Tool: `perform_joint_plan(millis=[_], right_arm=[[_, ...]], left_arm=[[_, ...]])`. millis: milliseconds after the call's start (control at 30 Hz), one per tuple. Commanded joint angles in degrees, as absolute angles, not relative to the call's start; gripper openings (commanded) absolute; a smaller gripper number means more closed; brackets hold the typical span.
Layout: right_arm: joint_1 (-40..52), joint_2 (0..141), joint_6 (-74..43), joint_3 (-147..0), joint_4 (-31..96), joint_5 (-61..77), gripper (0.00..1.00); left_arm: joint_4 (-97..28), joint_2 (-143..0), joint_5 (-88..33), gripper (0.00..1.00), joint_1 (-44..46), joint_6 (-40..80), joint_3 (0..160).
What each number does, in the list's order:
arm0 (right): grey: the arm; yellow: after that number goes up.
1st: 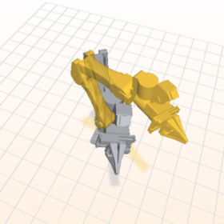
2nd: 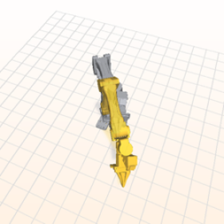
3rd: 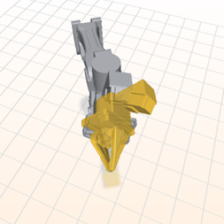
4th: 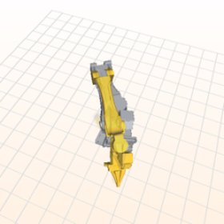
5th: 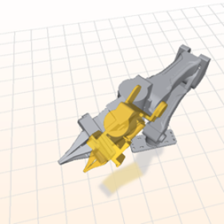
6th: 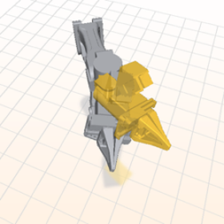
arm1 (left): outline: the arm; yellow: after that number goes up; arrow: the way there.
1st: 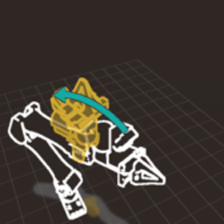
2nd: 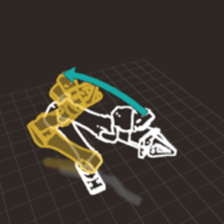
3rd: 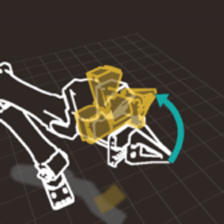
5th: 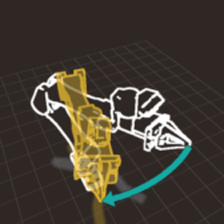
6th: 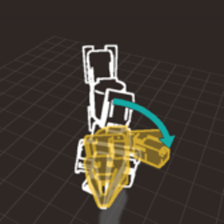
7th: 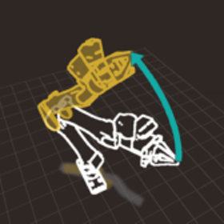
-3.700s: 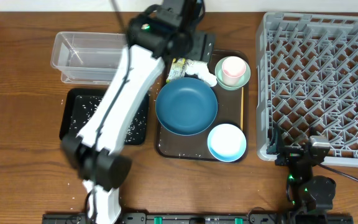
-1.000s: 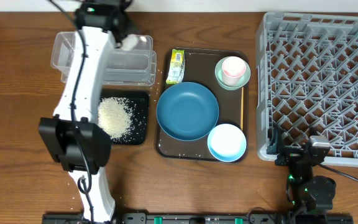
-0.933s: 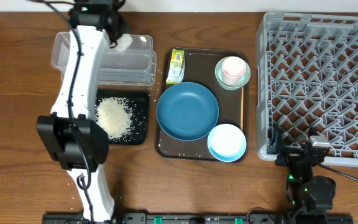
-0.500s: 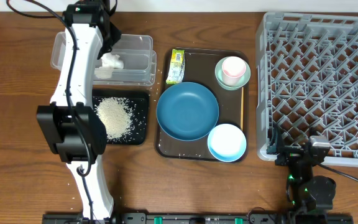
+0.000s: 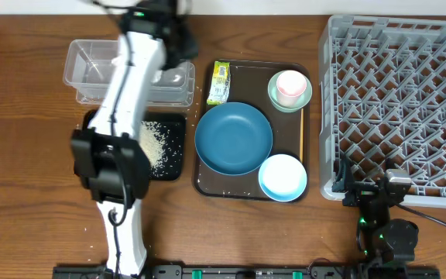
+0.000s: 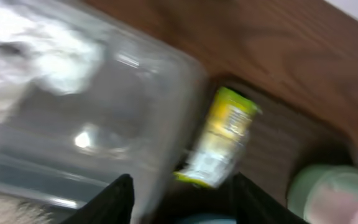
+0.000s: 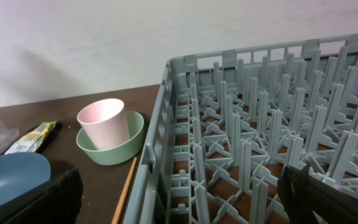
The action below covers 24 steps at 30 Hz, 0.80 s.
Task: Sort waste into correct bins and load items into the dishwasher rack
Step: 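Drop the tissue into the clear plastic bin, then grasp the yellow snack wrapper with the left gripper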
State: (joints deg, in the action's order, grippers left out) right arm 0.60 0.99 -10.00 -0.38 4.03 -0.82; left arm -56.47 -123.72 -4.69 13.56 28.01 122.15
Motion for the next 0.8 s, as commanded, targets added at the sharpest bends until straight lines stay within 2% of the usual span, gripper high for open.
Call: perform_joint_plan(millis=[0,233,767], right_arm=[[0.71,0.78,-9.34,-0.32,4.27,-0.60,0.99],[0.71,0.78,-9.34,-0.32,4.27,-0.60,0.99],[0.71,0.78,-9.34,-0.32,4.27,-0.60,0.99]], left_arm=[[-54.78,-125.12,-1.48,0.59,18.28,21.10,122.34],[-49.41,-130.28,7.20,0.64,23.09,16.82,122.34],[-45.93,-142.12,7.38,0.67,22.74,13.96,122.34]])
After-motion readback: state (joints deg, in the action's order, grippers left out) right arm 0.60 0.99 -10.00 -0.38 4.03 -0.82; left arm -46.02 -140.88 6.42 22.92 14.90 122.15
